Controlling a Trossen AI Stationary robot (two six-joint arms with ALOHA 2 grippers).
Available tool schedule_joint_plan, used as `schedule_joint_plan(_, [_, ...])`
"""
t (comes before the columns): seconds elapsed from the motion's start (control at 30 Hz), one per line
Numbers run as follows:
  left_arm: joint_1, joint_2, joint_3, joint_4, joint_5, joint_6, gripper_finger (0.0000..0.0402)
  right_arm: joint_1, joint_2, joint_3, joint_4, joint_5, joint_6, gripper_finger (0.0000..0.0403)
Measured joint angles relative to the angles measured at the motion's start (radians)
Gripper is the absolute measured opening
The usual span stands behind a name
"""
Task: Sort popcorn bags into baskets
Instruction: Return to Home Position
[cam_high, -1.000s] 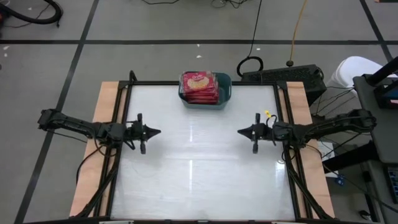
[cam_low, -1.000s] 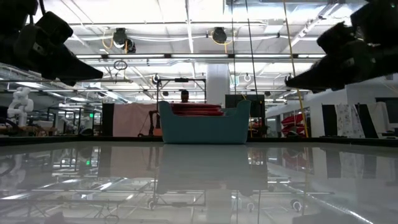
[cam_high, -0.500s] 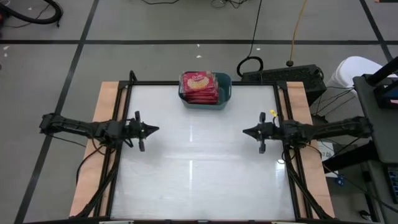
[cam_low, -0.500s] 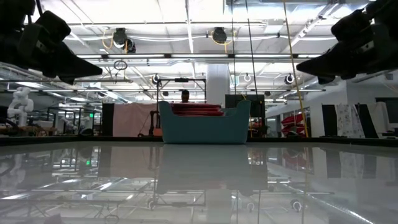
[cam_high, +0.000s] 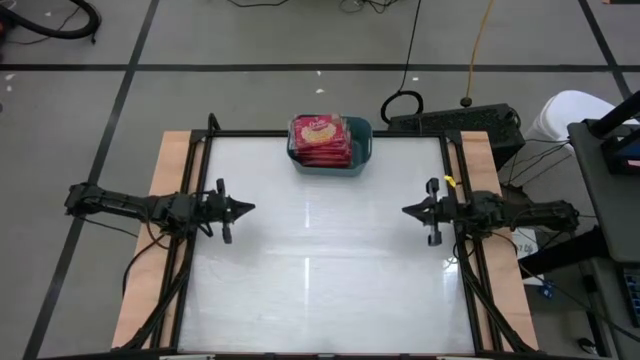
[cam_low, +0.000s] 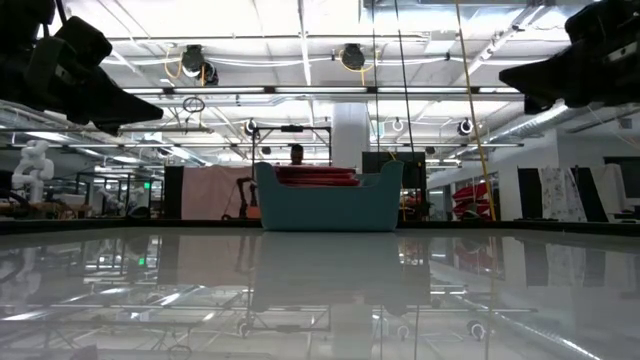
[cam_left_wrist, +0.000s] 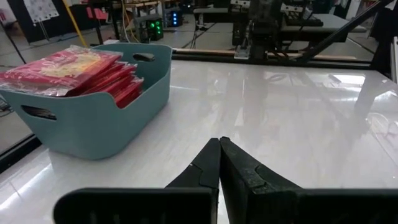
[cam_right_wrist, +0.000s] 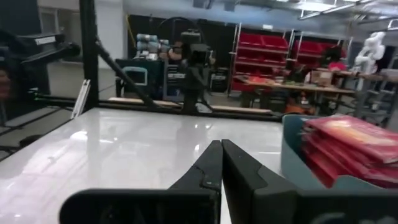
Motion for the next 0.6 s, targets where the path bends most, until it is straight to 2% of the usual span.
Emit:
schedule_joint_plan(0.33, [0.000, -0.007, 0.000, -0.002, 0.006, 0.022, 0.0010, -0.001, 0.003, 0.000, -0.024, 0.020, 0.015, 0.0000])
schedule_joint_plan(0.6, [0.000, -0.161, 0.000, -0.034, 0.059, 0.085, 0.0010, -0.001, 0.004, 0.000, -0.034, 0.020, 0.045, 0.0000])
